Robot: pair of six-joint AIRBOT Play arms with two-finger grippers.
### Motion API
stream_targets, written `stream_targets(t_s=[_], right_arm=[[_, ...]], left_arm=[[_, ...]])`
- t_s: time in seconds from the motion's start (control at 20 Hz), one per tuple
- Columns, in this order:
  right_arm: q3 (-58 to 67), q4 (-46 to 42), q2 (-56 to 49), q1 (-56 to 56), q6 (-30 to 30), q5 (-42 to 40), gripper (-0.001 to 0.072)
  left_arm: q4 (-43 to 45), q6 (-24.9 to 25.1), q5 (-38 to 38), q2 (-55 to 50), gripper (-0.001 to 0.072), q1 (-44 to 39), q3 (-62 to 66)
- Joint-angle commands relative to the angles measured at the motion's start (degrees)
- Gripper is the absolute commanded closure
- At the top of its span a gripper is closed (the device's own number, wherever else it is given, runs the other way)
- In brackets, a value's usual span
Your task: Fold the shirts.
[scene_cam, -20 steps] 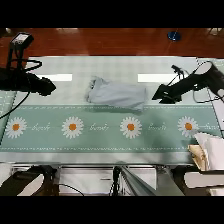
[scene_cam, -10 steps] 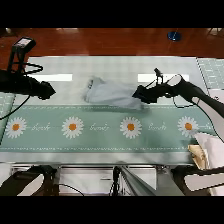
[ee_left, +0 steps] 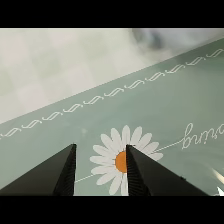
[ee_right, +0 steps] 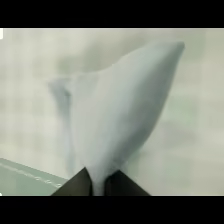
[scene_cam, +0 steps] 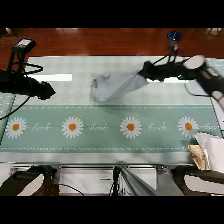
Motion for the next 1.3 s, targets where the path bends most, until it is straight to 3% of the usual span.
stream_targets(t_s=[0.0,0.15,0.25,0.45,0.55,0.7,0.9,1.25], right_arm=[[6.69,-11.28,11.85,-5.31,10.47,11.69,0.0683],[9.99,-24.22,21.97,-9.90,19.41,20.37,0.0683],[11.54,-27.19,27.56,-14.58,24.30,27.78,0.0683],[12.07,-33.70,34.03,-27.04,25.57,48.70,0.0683],[11.93,-41.03,35.17,-32.59,21.77,56.57,0.0683],[11.93,-45.77,37.40,-40.87,22.73,56.57,0.0684],[11.87,-42.84,37.83,-49.72,23.10,56.68,0.0684],[2.82,-45.46,39.06,-55.17,23.76,56.65,0.0684]], left_arm=[[0.02,0.02,-0.02,-0.04,0.0310,-0.04,0.00],[0.04,0.02,-0.07,-0.04,0.0311,-0.04,0.00],[0.02,0.02,-0.04,-0.04,0.0311,-0.04,0.00],[0.02,0.09,1.38,-0.35,0.0311,-0.04,-0.02],[0.02,1.57,2.40,-0.66,0.0311,-0.04,-0.02],[0.46,3.52,1.70,-0.85,0.0311,-0.04,-0.02],[3.04,3.87,0.81,-0.85,0.0311,-0.04,-0.02],[4.81,3.87,0.94,-1.16,0.0311,-0.02,0.00]])
